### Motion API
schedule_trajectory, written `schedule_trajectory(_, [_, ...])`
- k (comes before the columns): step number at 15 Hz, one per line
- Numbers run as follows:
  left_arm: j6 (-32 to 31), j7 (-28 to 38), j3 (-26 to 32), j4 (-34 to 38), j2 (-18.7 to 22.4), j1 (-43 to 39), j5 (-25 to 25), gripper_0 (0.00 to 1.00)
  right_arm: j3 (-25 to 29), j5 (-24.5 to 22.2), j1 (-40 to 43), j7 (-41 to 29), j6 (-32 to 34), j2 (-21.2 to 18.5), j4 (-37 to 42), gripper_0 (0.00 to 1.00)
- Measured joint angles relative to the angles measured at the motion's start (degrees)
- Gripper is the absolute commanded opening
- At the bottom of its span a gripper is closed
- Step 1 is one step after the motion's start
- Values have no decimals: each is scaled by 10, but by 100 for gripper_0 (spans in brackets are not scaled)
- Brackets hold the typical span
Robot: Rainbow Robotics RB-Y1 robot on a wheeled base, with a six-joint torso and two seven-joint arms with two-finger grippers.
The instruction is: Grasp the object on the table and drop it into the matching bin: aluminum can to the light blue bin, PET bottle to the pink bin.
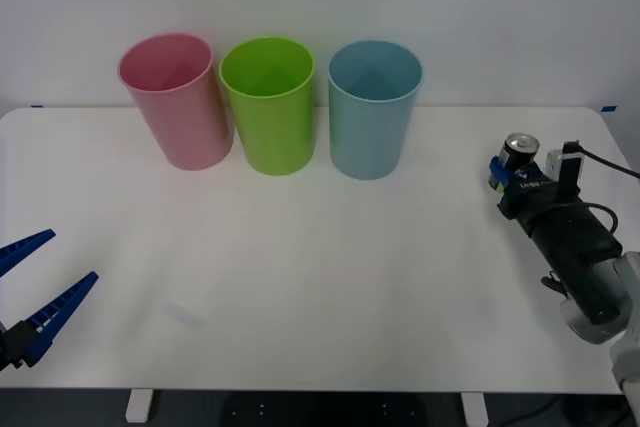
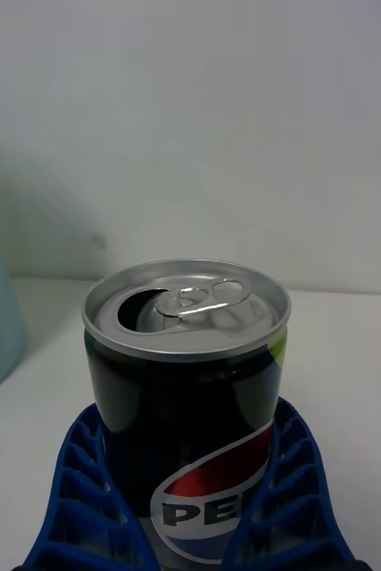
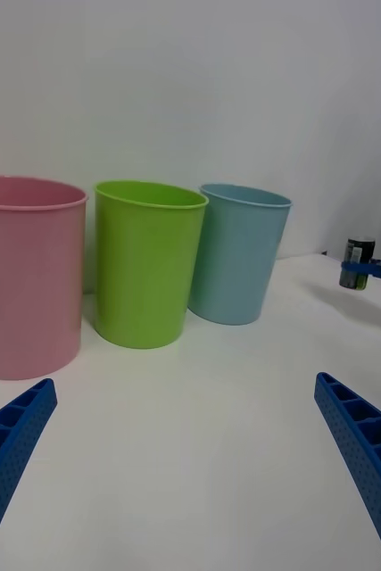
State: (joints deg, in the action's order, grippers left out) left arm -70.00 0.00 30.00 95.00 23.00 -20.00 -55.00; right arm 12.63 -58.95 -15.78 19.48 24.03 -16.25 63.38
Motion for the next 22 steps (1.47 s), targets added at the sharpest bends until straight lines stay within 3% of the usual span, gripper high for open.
schedule_trajectory(5, [0, 0, 0, 0, 0, 0, 0, 100, -1, -25, 2, -89, 38, -14, 47, 0])
schedule_trajectory(15, [0, 0, 0, 0, 0, 0, 0, 100, 13, -41, -5, -264, 142, -81, 154, 0])
schedule_trajectory(22, [0, 0, 0, 0, 0, 0, 0, 100, 14, -135, -82, -324, 194, -100, 179, 0])
